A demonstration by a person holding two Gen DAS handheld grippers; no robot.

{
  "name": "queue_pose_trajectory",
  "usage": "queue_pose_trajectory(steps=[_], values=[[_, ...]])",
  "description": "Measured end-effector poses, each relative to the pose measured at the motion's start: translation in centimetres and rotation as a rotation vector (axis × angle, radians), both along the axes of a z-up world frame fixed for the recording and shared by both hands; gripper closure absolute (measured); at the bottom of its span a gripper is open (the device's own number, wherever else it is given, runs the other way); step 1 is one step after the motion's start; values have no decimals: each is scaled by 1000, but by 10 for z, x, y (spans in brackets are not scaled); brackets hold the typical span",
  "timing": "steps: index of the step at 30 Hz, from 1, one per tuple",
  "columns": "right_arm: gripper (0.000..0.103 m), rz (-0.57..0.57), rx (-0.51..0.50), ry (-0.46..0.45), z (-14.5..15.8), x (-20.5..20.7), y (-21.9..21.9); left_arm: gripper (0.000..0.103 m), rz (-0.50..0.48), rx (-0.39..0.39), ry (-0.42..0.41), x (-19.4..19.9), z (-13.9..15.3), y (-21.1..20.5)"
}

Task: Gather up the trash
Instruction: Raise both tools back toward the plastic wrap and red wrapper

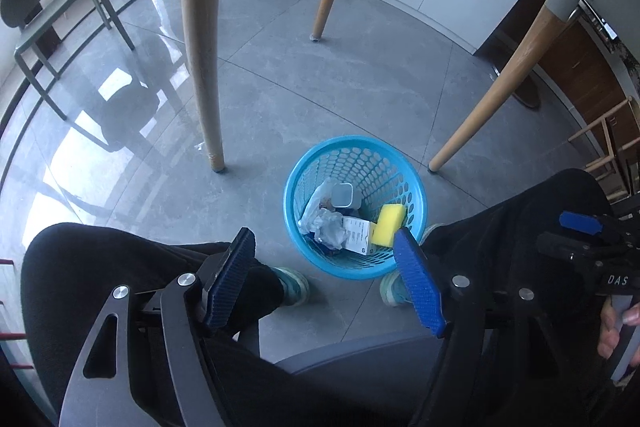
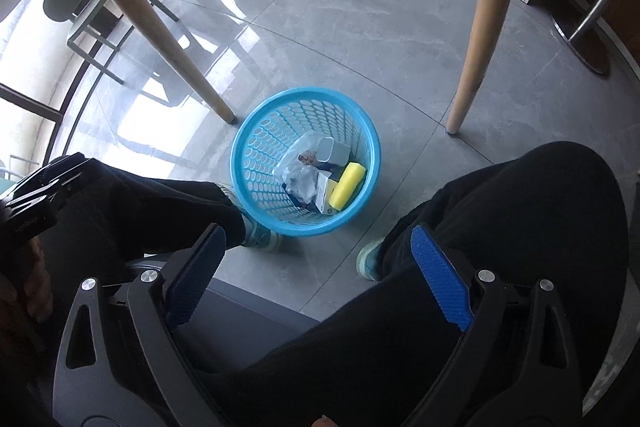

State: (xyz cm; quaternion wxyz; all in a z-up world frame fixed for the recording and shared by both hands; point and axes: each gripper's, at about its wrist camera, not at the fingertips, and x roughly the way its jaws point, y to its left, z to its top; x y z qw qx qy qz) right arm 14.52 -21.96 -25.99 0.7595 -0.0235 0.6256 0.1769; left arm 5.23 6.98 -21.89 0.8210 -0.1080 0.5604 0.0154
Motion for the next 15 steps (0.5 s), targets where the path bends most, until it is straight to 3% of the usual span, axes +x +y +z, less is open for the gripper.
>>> queue_pose_trajectory(steps=[6, 15], values=[[13, 6, -1, -80, 34, -22, -14, 31, 22, 23, -65, -29, 27, 8], [11, 25, 34, -292, 115, -65, -36, 22, 21, 125, -271, -48, 111, 9]])
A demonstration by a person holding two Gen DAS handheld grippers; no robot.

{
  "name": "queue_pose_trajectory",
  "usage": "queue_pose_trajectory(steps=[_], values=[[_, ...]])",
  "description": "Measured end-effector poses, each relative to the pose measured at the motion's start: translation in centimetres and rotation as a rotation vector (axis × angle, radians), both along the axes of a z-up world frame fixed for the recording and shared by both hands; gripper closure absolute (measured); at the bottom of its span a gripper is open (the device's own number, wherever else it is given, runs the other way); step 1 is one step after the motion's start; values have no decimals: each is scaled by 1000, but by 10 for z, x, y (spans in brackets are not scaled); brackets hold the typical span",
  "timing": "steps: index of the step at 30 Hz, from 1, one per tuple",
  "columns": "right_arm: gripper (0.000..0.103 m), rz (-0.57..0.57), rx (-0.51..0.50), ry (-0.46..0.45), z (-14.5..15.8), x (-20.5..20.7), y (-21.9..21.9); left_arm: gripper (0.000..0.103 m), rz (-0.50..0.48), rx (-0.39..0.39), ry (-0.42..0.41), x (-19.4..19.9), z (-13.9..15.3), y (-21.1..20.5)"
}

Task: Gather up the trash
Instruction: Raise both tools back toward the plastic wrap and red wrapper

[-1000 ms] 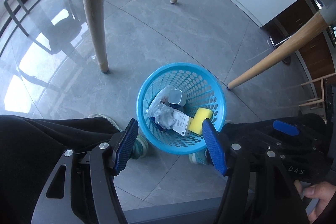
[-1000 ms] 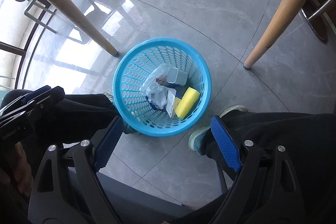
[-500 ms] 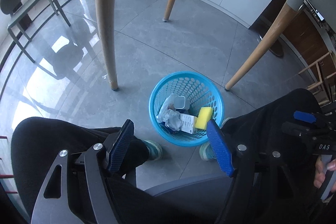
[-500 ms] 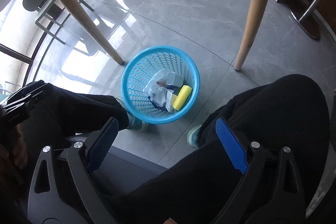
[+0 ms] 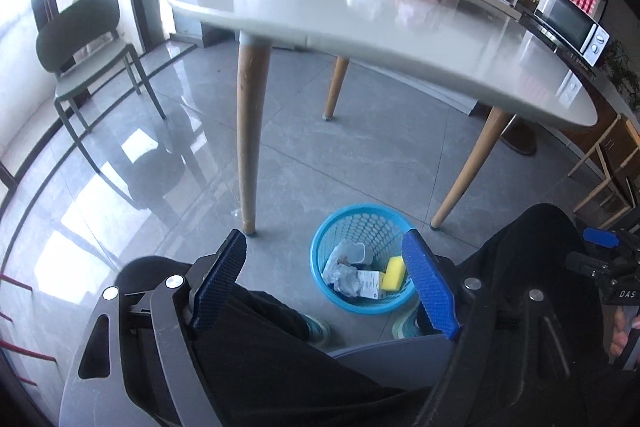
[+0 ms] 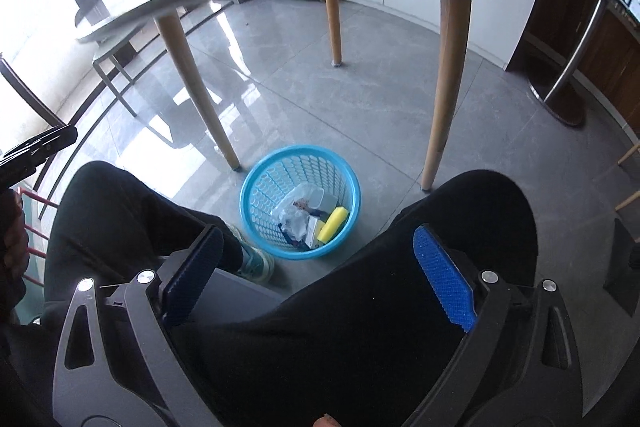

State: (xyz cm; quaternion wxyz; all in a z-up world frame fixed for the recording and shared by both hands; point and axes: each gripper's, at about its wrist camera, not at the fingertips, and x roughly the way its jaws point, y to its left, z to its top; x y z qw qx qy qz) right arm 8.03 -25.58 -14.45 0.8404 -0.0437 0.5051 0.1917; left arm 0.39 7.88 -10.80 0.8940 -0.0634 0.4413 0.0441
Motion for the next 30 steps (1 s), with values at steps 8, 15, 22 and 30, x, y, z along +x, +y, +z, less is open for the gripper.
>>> queue_pose_trajectory(steps=[8, 15, 22, 30], values=[[11, -29, 50, -262, 93, -12, -7, 20, 31, 57, -131, -11, 59, 15], [9, -26, 75, -398, 148, 9, 1, 18, 43, 99, -241, 4, 103, 7], [9, -3, 91, -488, 189, 42, 19, 16, 16, 123, -327, 37, 134, -10], [9, 21, 114, -464, 195, 97, 52, 16, -12, 118, -324, 93, 133, -19]])
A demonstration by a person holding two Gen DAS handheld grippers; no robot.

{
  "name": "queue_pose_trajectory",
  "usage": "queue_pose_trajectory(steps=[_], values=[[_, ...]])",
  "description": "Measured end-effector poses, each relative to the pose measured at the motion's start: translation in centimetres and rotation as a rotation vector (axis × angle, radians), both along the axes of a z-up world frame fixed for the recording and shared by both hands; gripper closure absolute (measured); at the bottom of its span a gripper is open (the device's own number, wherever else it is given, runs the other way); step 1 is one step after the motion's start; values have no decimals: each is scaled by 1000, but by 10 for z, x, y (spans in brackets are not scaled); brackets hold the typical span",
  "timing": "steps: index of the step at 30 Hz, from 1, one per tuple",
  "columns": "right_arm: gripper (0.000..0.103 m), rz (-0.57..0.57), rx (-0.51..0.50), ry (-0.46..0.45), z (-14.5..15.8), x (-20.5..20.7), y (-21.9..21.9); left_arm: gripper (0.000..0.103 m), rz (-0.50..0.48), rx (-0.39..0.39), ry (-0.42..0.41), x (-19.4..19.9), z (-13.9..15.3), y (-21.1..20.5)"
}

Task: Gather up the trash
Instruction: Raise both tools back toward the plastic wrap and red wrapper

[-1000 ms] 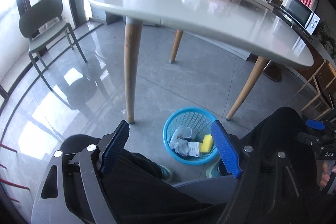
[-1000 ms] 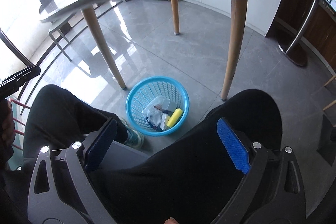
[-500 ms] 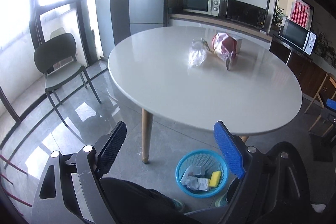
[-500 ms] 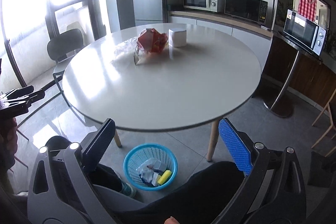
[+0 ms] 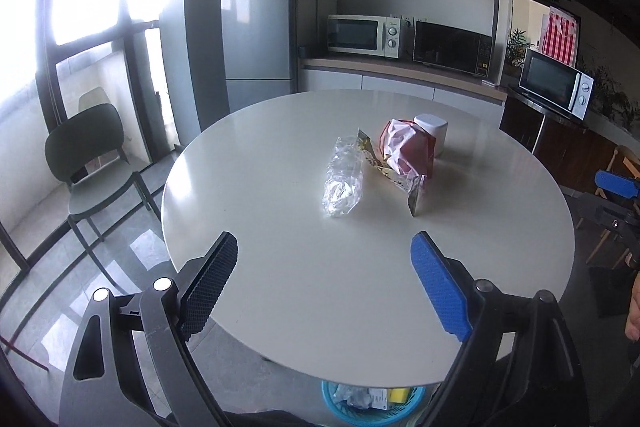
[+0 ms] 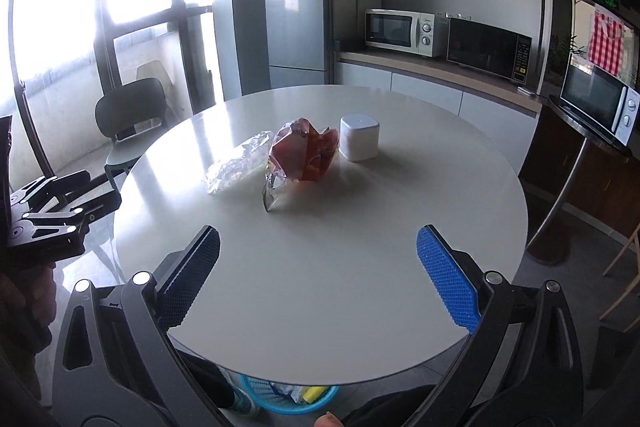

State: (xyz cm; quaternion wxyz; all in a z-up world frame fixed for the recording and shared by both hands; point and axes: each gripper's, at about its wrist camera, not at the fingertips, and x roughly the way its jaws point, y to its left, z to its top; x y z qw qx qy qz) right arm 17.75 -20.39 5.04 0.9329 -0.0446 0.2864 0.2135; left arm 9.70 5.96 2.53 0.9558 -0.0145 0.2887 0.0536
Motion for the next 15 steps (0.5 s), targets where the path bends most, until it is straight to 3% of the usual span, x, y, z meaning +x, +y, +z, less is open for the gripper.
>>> queue_pose_trajectory(steps=[15], values=[[9, 40, -14, 152, -45, 101, 58, 16, -42, -14, 146, 90, -39, 13]])
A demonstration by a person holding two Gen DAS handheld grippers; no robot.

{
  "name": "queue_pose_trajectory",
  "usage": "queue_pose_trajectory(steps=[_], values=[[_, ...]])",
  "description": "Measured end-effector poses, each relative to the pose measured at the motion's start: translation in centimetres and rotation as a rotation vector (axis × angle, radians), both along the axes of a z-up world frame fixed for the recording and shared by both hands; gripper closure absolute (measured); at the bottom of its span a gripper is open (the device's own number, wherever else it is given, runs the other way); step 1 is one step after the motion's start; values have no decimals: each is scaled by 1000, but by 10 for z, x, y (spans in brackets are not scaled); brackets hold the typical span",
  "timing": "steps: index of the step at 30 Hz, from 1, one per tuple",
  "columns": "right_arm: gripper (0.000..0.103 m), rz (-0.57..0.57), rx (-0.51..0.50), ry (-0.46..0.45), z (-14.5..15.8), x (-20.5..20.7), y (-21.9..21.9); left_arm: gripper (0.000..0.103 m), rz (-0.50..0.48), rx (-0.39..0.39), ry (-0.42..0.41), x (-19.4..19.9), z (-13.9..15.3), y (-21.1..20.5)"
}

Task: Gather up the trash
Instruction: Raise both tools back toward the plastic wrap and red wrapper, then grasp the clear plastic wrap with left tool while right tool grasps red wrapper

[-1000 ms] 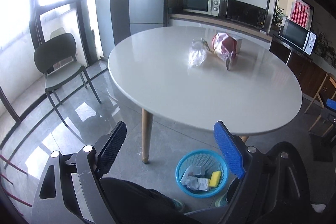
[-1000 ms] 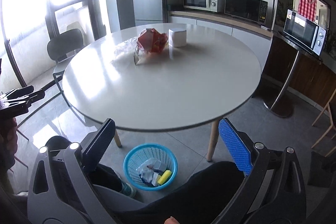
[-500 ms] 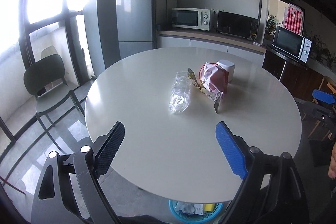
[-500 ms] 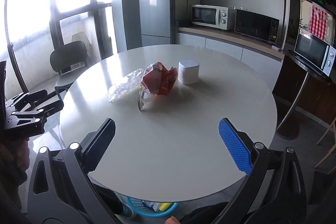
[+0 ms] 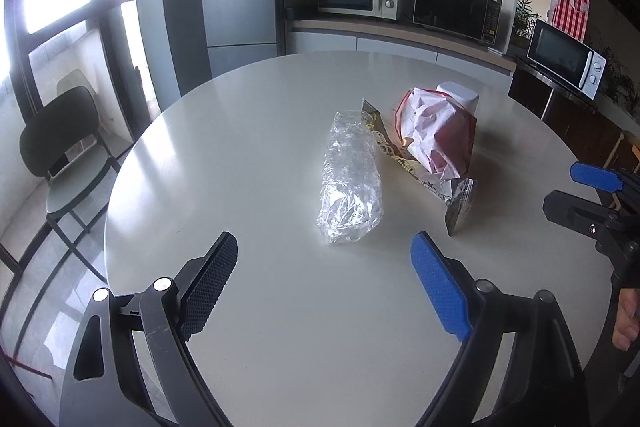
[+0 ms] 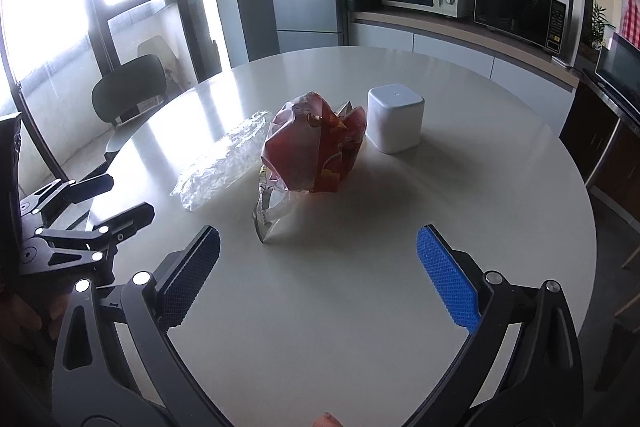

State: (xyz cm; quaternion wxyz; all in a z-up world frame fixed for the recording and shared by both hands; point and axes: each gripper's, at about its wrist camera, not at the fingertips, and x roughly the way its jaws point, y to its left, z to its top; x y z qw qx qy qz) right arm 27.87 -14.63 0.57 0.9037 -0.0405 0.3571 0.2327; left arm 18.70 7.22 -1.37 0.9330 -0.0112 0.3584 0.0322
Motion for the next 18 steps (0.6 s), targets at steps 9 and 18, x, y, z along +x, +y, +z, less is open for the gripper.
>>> queue_pose_trajectory(steps=[9, 18], values=[[9, 21, 14, 84, -2, 54, 31, 18, -47, -29, 68, 30, -16, 6], [19, 22, -30, 135, -13, 88, 56, 37, -123, -61, 103, 48, -21, 1]])
